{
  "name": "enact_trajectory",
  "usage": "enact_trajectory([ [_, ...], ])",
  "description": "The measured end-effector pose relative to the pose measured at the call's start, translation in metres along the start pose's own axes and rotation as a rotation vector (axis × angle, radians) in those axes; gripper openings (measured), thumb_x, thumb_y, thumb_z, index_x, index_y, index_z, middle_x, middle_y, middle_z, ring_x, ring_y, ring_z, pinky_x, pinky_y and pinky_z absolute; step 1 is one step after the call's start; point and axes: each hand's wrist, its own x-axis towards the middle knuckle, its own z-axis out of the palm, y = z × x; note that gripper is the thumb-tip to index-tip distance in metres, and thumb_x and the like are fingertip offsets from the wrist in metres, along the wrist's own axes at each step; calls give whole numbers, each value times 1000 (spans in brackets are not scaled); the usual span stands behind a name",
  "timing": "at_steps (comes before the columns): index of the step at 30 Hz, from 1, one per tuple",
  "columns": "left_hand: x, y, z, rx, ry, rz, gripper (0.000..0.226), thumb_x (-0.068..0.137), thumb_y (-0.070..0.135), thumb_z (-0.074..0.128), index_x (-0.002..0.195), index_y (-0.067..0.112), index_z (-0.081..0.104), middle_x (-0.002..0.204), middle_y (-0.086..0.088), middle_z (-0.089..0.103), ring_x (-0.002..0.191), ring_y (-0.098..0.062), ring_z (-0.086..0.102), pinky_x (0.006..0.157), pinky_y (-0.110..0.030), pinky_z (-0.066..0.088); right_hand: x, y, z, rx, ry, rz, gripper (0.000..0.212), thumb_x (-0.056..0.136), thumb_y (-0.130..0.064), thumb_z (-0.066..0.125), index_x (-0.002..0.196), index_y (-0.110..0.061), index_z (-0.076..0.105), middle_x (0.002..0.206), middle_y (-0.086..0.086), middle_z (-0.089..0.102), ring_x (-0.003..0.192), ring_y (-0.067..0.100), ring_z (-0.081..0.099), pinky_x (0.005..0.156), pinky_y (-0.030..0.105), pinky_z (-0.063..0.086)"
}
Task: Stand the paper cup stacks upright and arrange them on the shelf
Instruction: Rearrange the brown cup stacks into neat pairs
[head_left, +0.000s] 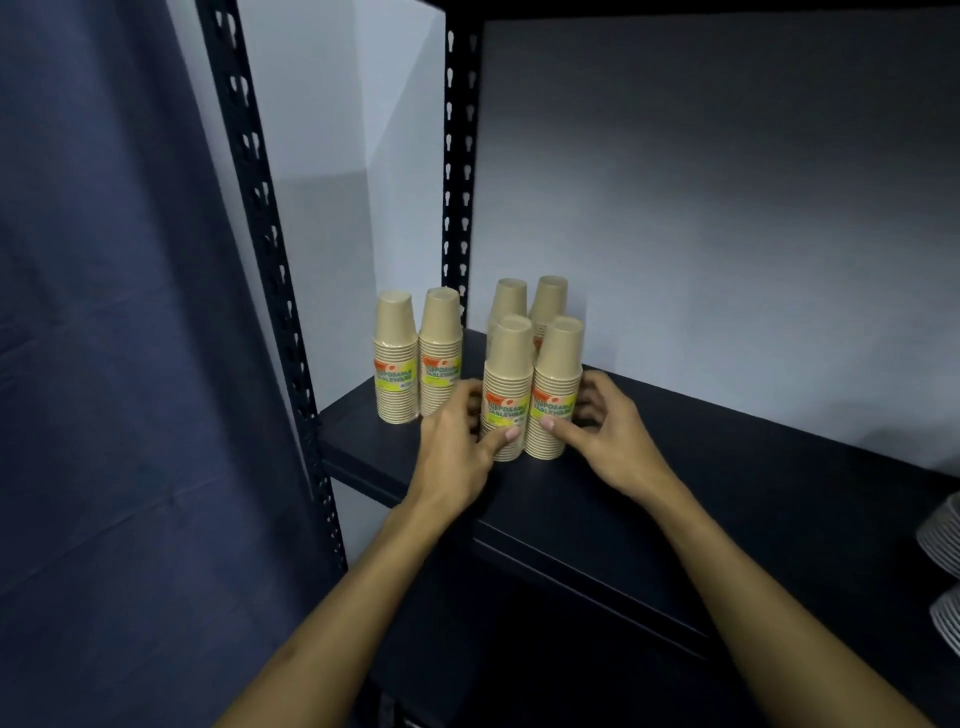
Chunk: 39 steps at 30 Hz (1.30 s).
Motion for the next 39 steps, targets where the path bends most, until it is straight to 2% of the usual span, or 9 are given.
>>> enact_trajectory([
  [3, 7, 6, 21, -22, -80, 17, 53, 81, 19, 83, 127, 18, 57, 99, 24, 63, 90, 19, 61, 81, -8, 52, -7, 8, -23, -20, 33, 21, 55, 83, -24, 79, 130, -21, 51, 122, -5, 66, 109, 9, 65, 92, 31, 56],
  [8, 26, 17, 66, -34, -207, 52, 51, 84, 18, 80, 129, 17, 56, 102, 19, 63, 89, 14, 58, 77, -1, 47, -17, 25, -65, -53, 103, 76, 55, 86, -24, 76, 133, -21, 48, 125, -7, 65, 113, 7, 64, 97, 33, 54],
  [13, 52, 25, 114, -17, -306, 106, 50, 86, 12, 76, 130, 14, 52, 117, 2, 69, 106, -7, 66, 92, -25, 54, -15, 44, -94, -68, 214, 123, 53, 91, -16, 70, 137, -20, 44, 130, -1, 62, 118, 11, 61, 100, 37, 52],
  [20, 91, 20, 149, 15, -373, 137, 53, 89, 11, 73, 136, 12, 48, 125, -5, 68, 113, -17, 66, 94, -31, 54, 4, 61, -104, -107, 322, 149, 55, 94, -14, 66, 140, -22, 37, 130, -2, 56, 117, 13, 57, 91, 23, 49],
  [25, 104, 13, 166, -52, -347, 94, 53, 90, 10, 72, 138, 15, 49, 121, 2, 67, 107, -5, 61, 81, -5, 46, 21, 71, -106, -108, 357, 176, 56, 96, -11, 62, 143, -22, 34, 137, 1, 52, 121, 14, 54, 93, 23, 46],
  [27, 108, 9, 170, -96, -325, 75, 53, 89, 11, 74, 136, 15, 51, 117, 5, 66, 106, -4, 61, 83, -7, 47, 25, 74, -107, -104, 362, 187, 57, 97, -10, 61, 145, -23, 32, 138, 0, 52, 120, 12, 53, 90, 19, 45],
  [30, 112, 5, 172, -144, -315, 51, 54, 85, 12, 78, 133, 17, 55, 111, 8, 66, 105, -7, 64, 90, -21, 53, 27, 80, -111, -110, 341, 181, 60, 96, -11, 62, 146, -24, 31, 139, 0, 52, 124, 14, 53, 99, 28, 46],
  [36, 115, 3, 172, -179, -314, 29, 54, 83, 12, 80, 132, 18, 56, 110, 10, 64, 95, 4, 61, 74, -3, 48, 28, 84, -110, -134, 361, 163, 62, 95, -14, 65, 146, -25, 32, 140, 2, 54, 127, 15, 53, 99, 28, 45],
  [39, 116, 1, 173, -184, -313, 25, 55, 83, 12, 80, 132, 17, 56, 111, 9, 64, 98, -1, 62, 74, -2, 47, 29, 84, -109, -144, 374, 160, 62, 94, -14, 66, 146, -24, 34, 136, -3, 54, 123, 11, 52, 94, 20, 44],
])
